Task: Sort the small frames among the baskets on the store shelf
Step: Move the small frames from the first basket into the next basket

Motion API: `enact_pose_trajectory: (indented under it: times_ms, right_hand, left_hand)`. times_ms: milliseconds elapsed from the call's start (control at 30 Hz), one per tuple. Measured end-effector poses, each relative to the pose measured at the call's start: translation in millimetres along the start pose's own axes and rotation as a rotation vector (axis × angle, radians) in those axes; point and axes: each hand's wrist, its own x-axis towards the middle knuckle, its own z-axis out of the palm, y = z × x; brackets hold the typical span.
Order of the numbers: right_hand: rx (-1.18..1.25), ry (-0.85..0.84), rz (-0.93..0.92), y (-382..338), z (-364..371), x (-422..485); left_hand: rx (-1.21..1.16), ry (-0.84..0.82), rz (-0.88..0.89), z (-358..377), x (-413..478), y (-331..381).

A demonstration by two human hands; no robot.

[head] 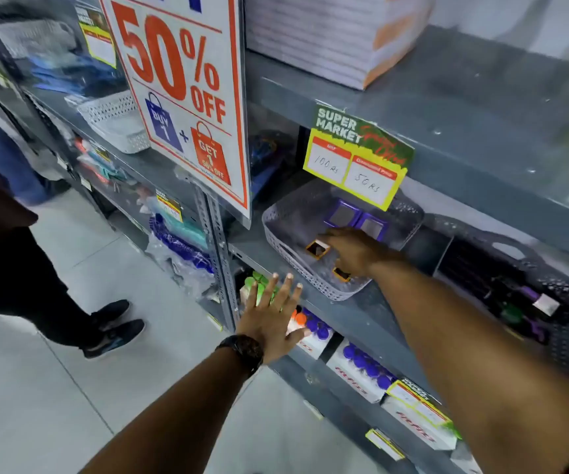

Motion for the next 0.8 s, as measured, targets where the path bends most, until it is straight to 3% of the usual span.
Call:
enact_pose_trajectory:
  times_ms: [200, 300, 533, 800]
  right_hand:
    - [0.173, -0.047, 0.033, 0.4, 6.6, 22.9]
    - [0.109, -0.089, 0.018, 3.2, 3.1, 30.7]
    - [-0.187, 0.038, -0.134, 6.2, 1.7, 22.8]
    - [-0.107, 0.233, -0.04, 43.4, -24.2, -52.2]
  left_hand:
    - [0.033, 0.03, 0.099, 21.1, 4.8, -5.2]
    - [0.04, 0.054, 0.101, 28.6, 7.3, -7.7]
    - [0.003, 0.087, 0.126, 30.0, 4.5, 6.9]
    - [0.017, 0.094, 0.213, 32.7, -6.7, 61.3]
